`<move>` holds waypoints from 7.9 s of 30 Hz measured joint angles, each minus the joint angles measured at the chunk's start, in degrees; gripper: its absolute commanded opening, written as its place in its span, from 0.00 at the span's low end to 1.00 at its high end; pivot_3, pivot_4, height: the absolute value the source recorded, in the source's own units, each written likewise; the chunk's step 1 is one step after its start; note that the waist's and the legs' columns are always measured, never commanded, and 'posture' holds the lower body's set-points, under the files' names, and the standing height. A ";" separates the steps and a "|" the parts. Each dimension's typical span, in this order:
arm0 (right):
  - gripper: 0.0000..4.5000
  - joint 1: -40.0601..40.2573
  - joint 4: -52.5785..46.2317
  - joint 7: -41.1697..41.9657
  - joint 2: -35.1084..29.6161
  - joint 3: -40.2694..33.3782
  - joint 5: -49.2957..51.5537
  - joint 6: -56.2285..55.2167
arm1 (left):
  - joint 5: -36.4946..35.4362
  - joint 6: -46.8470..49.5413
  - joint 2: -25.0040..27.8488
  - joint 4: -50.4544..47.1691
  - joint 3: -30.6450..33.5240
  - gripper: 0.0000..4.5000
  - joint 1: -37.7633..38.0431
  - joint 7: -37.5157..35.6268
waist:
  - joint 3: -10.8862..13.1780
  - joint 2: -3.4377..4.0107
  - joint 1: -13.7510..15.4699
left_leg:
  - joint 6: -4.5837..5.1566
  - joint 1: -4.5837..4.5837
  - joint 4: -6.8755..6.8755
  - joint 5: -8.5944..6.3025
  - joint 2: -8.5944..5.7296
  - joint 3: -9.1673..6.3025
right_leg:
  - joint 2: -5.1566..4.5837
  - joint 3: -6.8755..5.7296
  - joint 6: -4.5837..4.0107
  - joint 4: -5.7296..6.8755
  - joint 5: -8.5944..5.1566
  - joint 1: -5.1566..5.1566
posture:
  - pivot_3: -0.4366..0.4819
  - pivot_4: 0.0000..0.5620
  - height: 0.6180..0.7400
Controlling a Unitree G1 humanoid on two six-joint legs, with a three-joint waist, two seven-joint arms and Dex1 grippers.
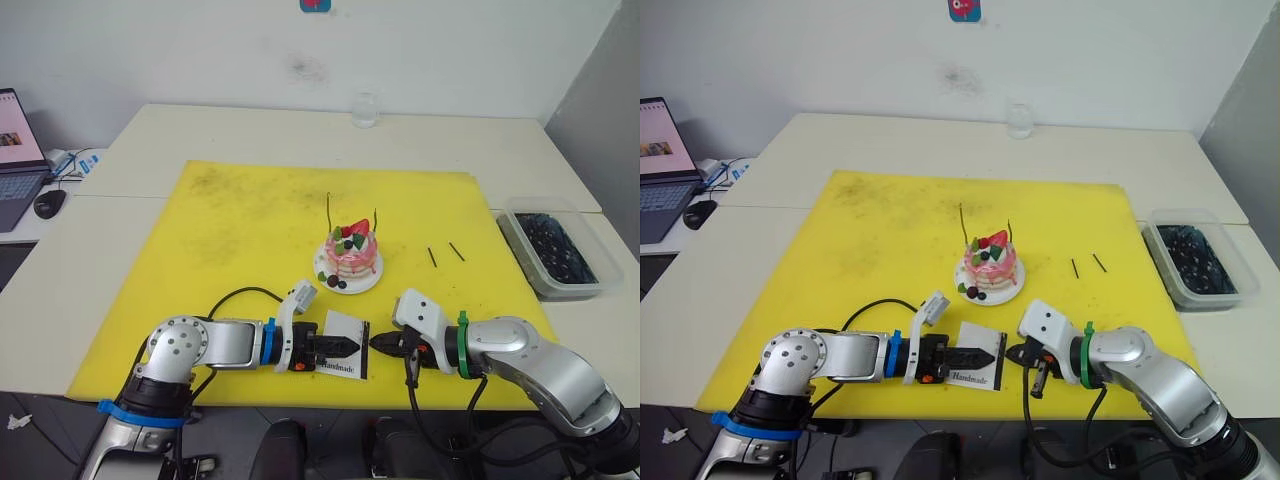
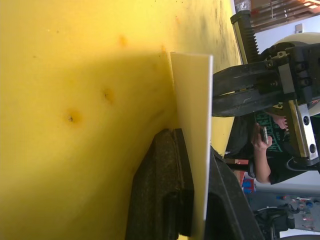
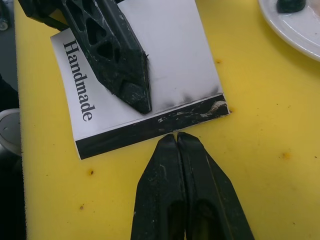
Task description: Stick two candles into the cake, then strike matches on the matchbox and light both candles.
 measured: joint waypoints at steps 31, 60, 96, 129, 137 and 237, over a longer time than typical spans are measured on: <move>0.60 10.48 4.19 -27.79 18.44 -18.08 -10.92 -13.75 | 8.70 -14.19 5.79 -14.96 9.92 0.00 8.59 -21.68 | 0.05 0.03 0.08 | -0.16 -0.15 -0.12 -0.11 -0.01 0.07 | -0.06 0.03 -0.18 -0.13 -0.19 -0.10 | 0.48 0.27 1.00; 0.00 -0.42 28.24 -36.15 29.35 -19.07 -17.48 -25.74 | 14.05 -15.17 4.75 -14.57 8.38 0.00 7.29 -25.54 | 0.05 0.04 -0.56 | -0.15 -0.12 -0.11 -0.10 0.02 0.03 | 0.04 0.03 -0.12 -0.01 -0.15 -0.10 | 0.48 0.27 1.00; 0.00 8.20 -22.55 -8.88 -3.96 -14.91 -1.78 -0.26 | 23.71 -18.92 -0.21 -12.70 1.56 0.00 0.81 -29.53 | 0.07 0.02 -0.85 | -0.16 -0.10 -0.07 -0.10 0.00 -0.01 | 0.06 -0.02 -0.08 -0.04 -0.14 -0.06 | 0.48 0.27 1.00; 0.00 -2.00 -16.39 -16.60 1.99 -2.93 -9.71 1.39 | 26.06 -18.81 0.92 -14.54 0.31 0.00 3.65 -30.96 | 0.07 0.02 -1.00 | -0.16 -0.13 -0.04 -0.10 -0.01 0.00 | 0.04 0.00 -0.05 -0.03 -0.13 -0.07 | 0.48 0.27 1.00; 0.00 -2.48 -18.07 -18.12 -0.91 -19.10 -11.68 7.12 | 27.10 -19.37 4.56 -16.93 -0.18 0.00 6.77 -34.40 | 0.06 0.02 -0.58 | -0.16 -0.16 -0.09 -0.10 0.01 -0.03 | 0.07 -0.05 -0.10 -0.06 -0.16 -0.11 | 0.48 0.27 1.00; 0.00 -25.94 10.24 -16.06 19.50 2.29 -22.63 -10.65 | 31.66 -21.19 2.67 -15.99 1.10 0.00 9.40 -34.15 | 0.08 0.04 -1.13 | -0.14 -0.20 -0.05 -0.10 0.05 -0.01 | 0.05 -0.03 -0.08 0.01 -0.14 -0.13 | 0.48 0.27 1.00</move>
